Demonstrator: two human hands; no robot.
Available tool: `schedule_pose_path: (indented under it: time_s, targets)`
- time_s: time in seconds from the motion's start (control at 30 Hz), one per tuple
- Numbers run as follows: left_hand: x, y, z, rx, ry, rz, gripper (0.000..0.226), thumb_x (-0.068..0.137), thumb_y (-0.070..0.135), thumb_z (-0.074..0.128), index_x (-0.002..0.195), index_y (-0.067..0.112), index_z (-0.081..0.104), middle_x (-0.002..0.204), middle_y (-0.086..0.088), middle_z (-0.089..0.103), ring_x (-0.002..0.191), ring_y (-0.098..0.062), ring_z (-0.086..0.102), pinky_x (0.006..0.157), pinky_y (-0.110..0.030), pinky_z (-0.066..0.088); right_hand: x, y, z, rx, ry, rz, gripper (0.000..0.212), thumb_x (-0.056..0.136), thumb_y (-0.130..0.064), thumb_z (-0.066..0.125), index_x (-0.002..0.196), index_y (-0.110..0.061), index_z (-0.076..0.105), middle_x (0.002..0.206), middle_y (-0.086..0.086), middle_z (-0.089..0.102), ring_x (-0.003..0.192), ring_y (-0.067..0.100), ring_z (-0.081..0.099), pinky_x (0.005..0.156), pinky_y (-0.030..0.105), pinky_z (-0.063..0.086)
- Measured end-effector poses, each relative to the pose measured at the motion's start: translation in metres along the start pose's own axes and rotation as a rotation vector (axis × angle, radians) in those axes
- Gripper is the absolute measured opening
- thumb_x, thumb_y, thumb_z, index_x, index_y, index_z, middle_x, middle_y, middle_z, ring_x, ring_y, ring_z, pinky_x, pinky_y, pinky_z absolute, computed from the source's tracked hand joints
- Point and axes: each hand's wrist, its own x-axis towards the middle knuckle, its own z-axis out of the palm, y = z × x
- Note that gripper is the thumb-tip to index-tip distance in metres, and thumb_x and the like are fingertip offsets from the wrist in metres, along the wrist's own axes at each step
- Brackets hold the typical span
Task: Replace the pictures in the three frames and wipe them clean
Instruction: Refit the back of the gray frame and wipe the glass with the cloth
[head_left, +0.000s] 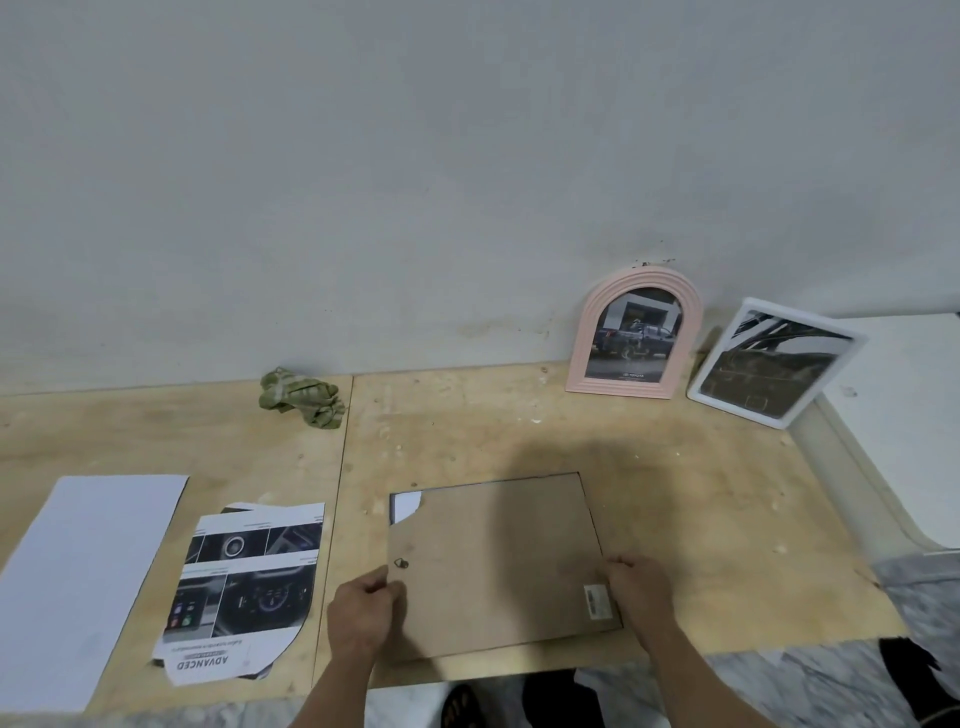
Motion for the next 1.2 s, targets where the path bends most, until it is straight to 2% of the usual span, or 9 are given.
schedule_pose_path:
  time_s: [0.17, 0.3, 0.43, 0.6, 0.77, 0.87, 0.97, 1.03, 1.2]
  targets:
    - [-0.001, -0.002, 0.002, -0.046, -0.018, -0.020, 0.039, 0.087, 0.009, 0.071, 0.126, 0.010, 0.069, 0.129, -0.009, 0.069, 0.121, -0.032, 0.059, 0.109, -0.037, 0.041, 0.001, -0.003, 0.006, 0.036, -0.002, 0.041, 0.011, 0.086, -0.009, 0.057, 0.087, -0.007, 0.068, 0.082, 0.012, 0.068, 0.073, 0.026, 0.064, 0.062, 0.034, 0.050]
    - [0.008, -0.006, -0.002, -0.190, -0.050, -0.116, 0.025, 0.086, 0.005, 0.069, 0.109, 0.011, 0.075, 0.117, -0.011, 0.072, 0.110, -0.032, 0.061, 0.105, -0.044, 0.047, 0.009, 0.000, 0.004, 0.178, -0.049, 0.147, 0.009, 0.082, -0.005, 0.063, 0.082, -0.005, 0.072, 0.079, 0.018, 0.072, 0.075, 0.035, 0.070, 0.072, 0.052, 0.059]
    - [0.012, -0.004, -0.010, -0.312, -0.184, -0.179, 0.010, 0.090, -0.003, 0.065, 0.090, 0.006, 0.069, 0.092, -0.013, 0.073, 0.087, -0.033, 0.065, 0.084, -0.040, 0.053, 0.016, 0.001, -0.002, 0.280, -0.087, 0.198, 0.009, 0.086, -0.006, 0.064, 0.085, -0.003, 0.072, 0.079, 0.022, 0.071, 0.066, 0.032, 0.066, 0.056, 0.036, 0.055]
    - [0.016, 0.002, -0.015, -0.250, -0.245, -0.164, 0.009, 0.092, -0.004, 0.061, 0.093, 0.000, 0.069, 0.092, -0.020, 0.074, 0.081, -0.034, 0.066, 0.066, -0.035, 0.052, 0.024, -0.008, -0.005, 0.303, -0.123, 0.182, 0.005, 0.088, -0.008, 0.065, 0.091, -0.006, 0.069, 0.083, 0.017, 0.071, 0.067, 0.028, 0.064, 0.057, 0.032, 0.052]
    - [0.018, 0.007, -0.013, -0.214, -0.206, -0.119, 0.019, 0.091, -0.002, 0.062, 0.074, -0.001, 0.070, 0.076, -0.016, 0.067, 0.070, -0.027, 0.058, 0.070, -0.034, 0.049, 0.005, -0.016, -0.019, 0.322, -0.424, 0.155, 0.025, 0.082, -0.010, 0.073, 0.105, -0.017, 0.067, 0.103, 0.011, 0.072, 0.095, 0.031, 0.066, 0.071, 0.040, 0.057]
    - [0.013, 0.012, -0.020, -0.231, -0.246, -0.099, 0.016, 0.095, 0.004, 0.061, 0.083, -0.003, 0.070, 0.085, -0.026, 0.069, 0.075, -0.028, 0.060, 0.069, -0.037, 0.049, -0.006, -0.020, -0.028, 0.359, -0.557, 0.140, 0.035, 0.081, -0.002, 0.072, 0.112, -0.014, 0.059, 0.110, 0.012, 0.068, 0.097, 0.030, 0.064, 0.063, 0.036, 0.058]
    - [0.004, 0.009, -0.034, -0.308, -0.506, -0.138, 0.018, 0.096, 0.009, 0.062, 0.112, 0.008, 0.069, 0.109, -0.029, 0.071, 0.088, -0.035, 0.062, 0.060, -0.036, 0.054, -0.008, -0.024, -0.031, 0.409, -0.527, 0.122, 0.034, 0.081, 0.003, 0.070, 0.111, -0.009, 0.059, 0.101, 0.012, 0.069, 0.088, 0.029, 0.066, 0.060, 0.035, 0.060]
    - [0.003, 0.003, -0.040, -0.316, -0.638, -0.182, 0.029, 0.094, 0.004, 0.063, 0.121, 0.015, 0.065, 0.109, -0.026, 0.070, 0.089, -0.035, 0.060, 0.055, -0.031, 0.057, -0.008, -0.024, -0.030, 0.405, -0.514, 0.128, 0.033, 0.081, 0.004, 0.069, 0.110, -0.007, 0.060, 0.098, 0.012, 0.069, 0.085, 0.028, 0.066, 0.058, 0.035, 0.060]
    - [-0.006, 0.002, -0.041, -0.247, -0.563, -0.155, 0.022, 0.093, 0.003, 0.065, 0.115, 0.006, 0.066, 0.101, -0.013, 0.072, 0.070, -0.023, 0.074, 0.057, -0.030, 0.062, -0.014, -0.016, -0.025, 0.394, -0.514, 0.129, 0.038, 0.082, 0.003, 0.069, 0.118, -0.004, 0.058, 0.101, 0.013, 0.068, 0.089, 0.028, 0.065, 0.060, 0.036, 0.061]
